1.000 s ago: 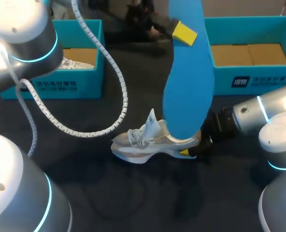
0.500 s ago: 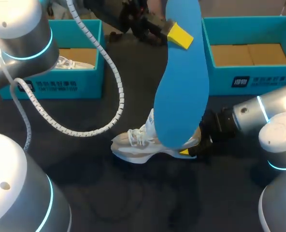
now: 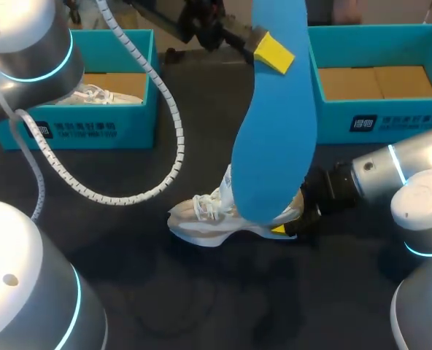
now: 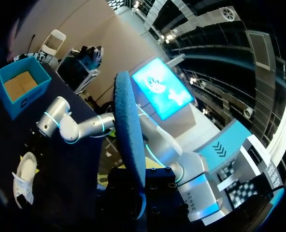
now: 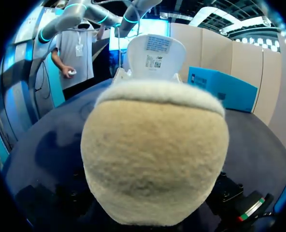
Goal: Take the shoe out of the shoebox, open the shoe tongue, remove and reinsert the insole, then place the shoe into the shoebox
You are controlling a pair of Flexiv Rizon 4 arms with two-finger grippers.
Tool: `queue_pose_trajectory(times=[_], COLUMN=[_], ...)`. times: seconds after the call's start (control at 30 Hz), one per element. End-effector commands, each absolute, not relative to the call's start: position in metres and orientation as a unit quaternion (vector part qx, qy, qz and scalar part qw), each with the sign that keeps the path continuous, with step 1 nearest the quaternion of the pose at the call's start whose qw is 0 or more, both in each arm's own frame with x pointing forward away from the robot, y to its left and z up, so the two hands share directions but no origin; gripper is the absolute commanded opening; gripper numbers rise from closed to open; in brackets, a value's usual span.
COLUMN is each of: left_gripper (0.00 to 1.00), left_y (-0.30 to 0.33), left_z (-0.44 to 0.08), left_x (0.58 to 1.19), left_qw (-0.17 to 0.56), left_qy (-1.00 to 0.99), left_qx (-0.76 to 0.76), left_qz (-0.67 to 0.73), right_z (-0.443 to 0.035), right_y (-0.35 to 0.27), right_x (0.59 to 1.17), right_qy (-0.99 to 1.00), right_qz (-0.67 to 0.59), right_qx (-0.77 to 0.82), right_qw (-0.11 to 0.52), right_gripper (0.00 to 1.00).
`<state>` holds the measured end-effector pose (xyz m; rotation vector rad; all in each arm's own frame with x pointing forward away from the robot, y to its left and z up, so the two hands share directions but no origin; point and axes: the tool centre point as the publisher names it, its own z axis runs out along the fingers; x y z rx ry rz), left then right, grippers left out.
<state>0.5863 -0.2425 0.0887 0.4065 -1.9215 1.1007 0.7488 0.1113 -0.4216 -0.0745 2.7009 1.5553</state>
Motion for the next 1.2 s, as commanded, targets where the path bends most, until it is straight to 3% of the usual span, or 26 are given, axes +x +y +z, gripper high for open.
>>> queue_pose_trajectory(times=[0.03, 0.9, 0.93, 0.97, 1.0, 1.03, 1.2], left_gripper=[0.00, 0.00, 0.00, 0.00, 0.00, 0.00, 0.00], left_y=[-0.2413, -0.2413, -0.2413, -0.2413, -0.2413, -0.2413, -0.2413], left_z=[0.0877, 0.0877, 0.0877, 0.0877, 0.0877, 0.0877, 0.0877], left_x=[0.5839, 0.5839, 0.5839, 0.5839, 0.5839, 0.5839, 0.5839], left_qw=[0.429, 0.429, 0.429, 0.429, 0.429, 0.429, 0.429], left_qy=[-0.769, -0.769, -0.769, -0.769, -0.769, -0.769, -0.769], left_qx=[0.165, 0.165, 0.165, 0.165, 0.165, 0.165, 0.165], left_qz=[0.443, 0.443, 0.443, 0.443, 0.443, 0.443, 0.443], right_z=[-0.4245, -0.4245, -0.4245, -0.4245, -0.4245, -0.4245, -0.4245], right_y=[0.1130, 0.1130, 0.1130, 0.1130, 0.1130, 0.1130, 0.1130], right_x=[0.7488, 0.7488, 0.7488, 0.7488, 0.7488, 0.7488, 0.7488], right_qy=[0.867, 0.867, 0.867, 0.867, 0.867, 0.867, 0.867], right_qz=[0.497, 0.497, 0.497, 0.497, 0.497, 0.497, 0.497], right_qx=[-0.024, -0.024, -0.024, -0.024, -0.024, -0.024, -0.024], right_qw=[0.012, 0.012, 0.012, 0.012, 0.012, 0.012, 0.012], right_gripper=[0.00, 0.00, 0.14, 0.40, 0.90, 1.00, 1.00])
